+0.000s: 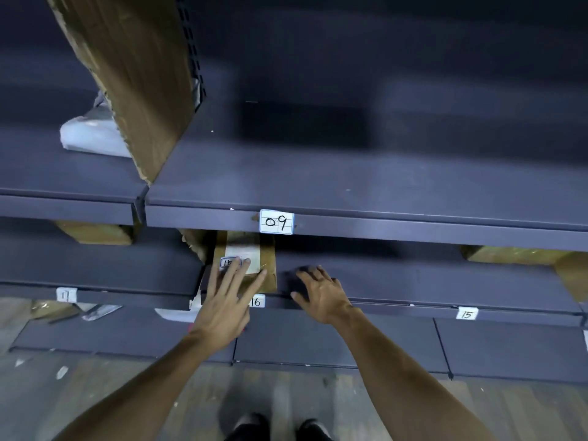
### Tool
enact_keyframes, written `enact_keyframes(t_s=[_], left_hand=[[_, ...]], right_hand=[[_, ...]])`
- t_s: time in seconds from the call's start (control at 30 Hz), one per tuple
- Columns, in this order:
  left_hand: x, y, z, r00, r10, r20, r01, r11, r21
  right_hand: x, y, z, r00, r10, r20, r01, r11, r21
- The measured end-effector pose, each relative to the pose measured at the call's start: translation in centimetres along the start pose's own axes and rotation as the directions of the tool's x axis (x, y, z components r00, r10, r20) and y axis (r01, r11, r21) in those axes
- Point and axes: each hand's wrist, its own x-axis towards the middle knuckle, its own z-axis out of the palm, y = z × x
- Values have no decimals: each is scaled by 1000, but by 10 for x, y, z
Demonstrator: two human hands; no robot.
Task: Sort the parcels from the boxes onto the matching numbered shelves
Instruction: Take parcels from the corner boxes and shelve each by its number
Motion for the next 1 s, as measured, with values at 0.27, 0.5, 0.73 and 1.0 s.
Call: enact_keyframes(t_s=[0.27,0.5,0.73,1.0], left_hand=[[8,10,19,992,-102,-76,101,995,-19],[44,-8,40,978,-146,-146,145,989,-13],[86,-33,56,973,-197,-119,199,980,7],[119,-61,67,983,-164,-87,163,986,-21]], right_hand=[[15,3,12,1000,-22,-22,21,998,-60],[46,8,29,984,-70,-165,58,995,-80],[73,8,43,961,-131,-245,102,987,-125],[88,13,50,938,-159,-309,116,981,-154]])
